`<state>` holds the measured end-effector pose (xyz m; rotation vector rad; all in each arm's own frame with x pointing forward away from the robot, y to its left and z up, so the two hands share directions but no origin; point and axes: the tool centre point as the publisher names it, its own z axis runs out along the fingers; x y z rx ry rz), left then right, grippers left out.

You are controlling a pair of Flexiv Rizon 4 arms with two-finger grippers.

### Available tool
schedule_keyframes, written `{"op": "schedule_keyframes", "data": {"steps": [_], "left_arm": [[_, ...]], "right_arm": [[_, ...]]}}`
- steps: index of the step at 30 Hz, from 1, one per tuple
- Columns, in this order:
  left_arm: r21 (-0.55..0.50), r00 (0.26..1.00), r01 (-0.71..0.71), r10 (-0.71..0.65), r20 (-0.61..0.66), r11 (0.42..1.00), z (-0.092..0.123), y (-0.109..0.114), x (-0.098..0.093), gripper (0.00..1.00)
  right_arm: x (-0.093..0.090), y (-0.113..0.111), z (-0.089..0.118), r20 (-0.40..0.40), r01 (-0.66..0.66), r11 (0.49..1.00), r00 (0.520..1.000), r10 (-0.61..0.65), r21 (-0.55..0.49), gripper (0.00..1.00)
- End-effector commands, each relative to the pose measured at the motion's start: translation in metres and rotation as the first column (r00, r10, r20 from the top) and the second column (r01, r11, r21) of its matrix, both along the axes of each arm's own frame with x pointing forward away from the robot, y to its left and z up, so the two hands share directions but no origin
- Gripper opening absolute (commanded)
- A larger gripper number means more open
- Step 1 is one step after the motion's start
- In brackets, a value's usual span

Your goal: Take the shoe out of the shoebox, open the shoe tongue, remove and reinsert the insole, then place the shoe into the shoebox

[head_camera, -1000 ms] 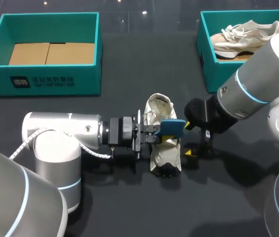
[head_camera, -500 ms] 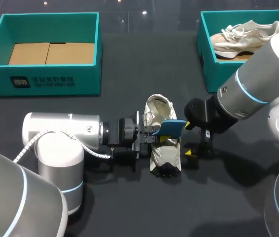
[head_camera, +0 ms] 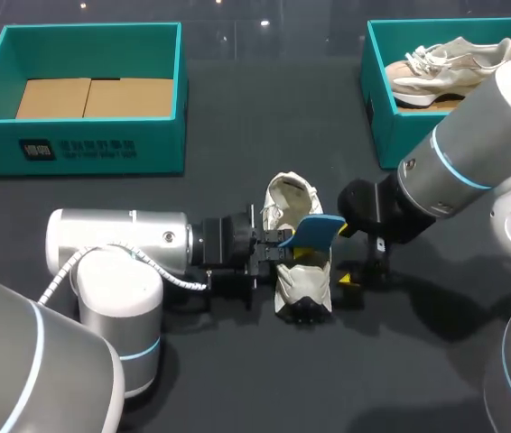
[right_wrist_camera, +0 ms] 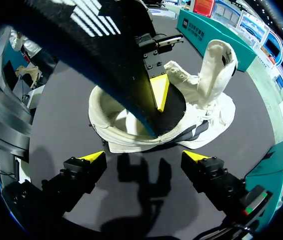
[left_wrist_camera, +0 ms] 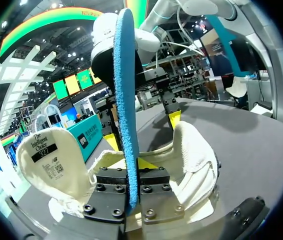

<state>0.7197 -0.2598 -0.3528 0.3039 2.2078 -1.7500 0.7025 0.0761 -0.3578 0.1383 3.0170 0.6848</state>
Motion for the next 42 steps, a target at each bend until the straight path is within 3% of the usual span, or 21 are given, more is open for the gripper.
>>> {"op": "schedule_keyframes", "data": {"steps": [1,6,9,23,27,31,33,34,42], "left_arm": [[-0.008,1.000,-0.007,0.007,-0.004,1.000,0.001,0.000,-0.001,0.00],[-0.024,1.000,-0.005,0.005,-0.013,1.000,0.008,0.000,-0.005,0.25],[-0.030,1.000,-0.005,0.005,-0.012,1.000,0.011,0.001,-0.007,0.33],[-0.035,0.999,-0.014,0.015,0.031,0.999,0.035,0.000,-0.021,0.41],[-0.025,0.999,-0.018,0.019,0.042,1.000,0.038,-0.002,-0.024,0.36],[-0.034,0.999,0.014,-0.013,0.048,0.999,0.039,-0.004,-0.027,0.21],[-0.025,0.998,0.021,-0.020,0.056,0.999,0.039,-0.006,-0.027,0.03],[-0.021,0.998,0.023,-0.021,0.061,1.000,0.038,-0.007,-0.026,0.00],[-0.019,0.990,0.065,-0.062,0.129,0.998,0.020,-0.007,-0.014,0.00]], "right_arm": [[-0.002,0.000,0.000,0.003,0.001,1.000,1.000,-0.001,-0.001,1.00],[-0.002,0.000,0.000,0.003,0.001,1.000,1.000,-0.001,-0.001,1.00],[-0.002,0.000,0.000,0.003,0.001,1.000,1.000,-0.001,-0.001,1.00],[-0.002,0.000,0.000,0.003,0.001,1.000,1.000,-0.001,-0.001,1.00],[-0.002,0.000,0.000,0.003,0.001,1.000,1.000,-0.001,-0.001,1.00],[-0.002,0.000,0.000,0.003,0.001,1.000,1.000,-0.001,-0.001,1.00],[-0.002,0.000,0.000,0.003,0.001,1.000,1.000,-0.001,-0.001,1.00],[-0.002,0.000,0.000,0.003,0.001,1.000,1.000,-0.001,-0.001,1.00],[-0.002,0.000,0.000,0.003,0.001,1.000,1.000,-0.001,-0.001,1.00]]}}
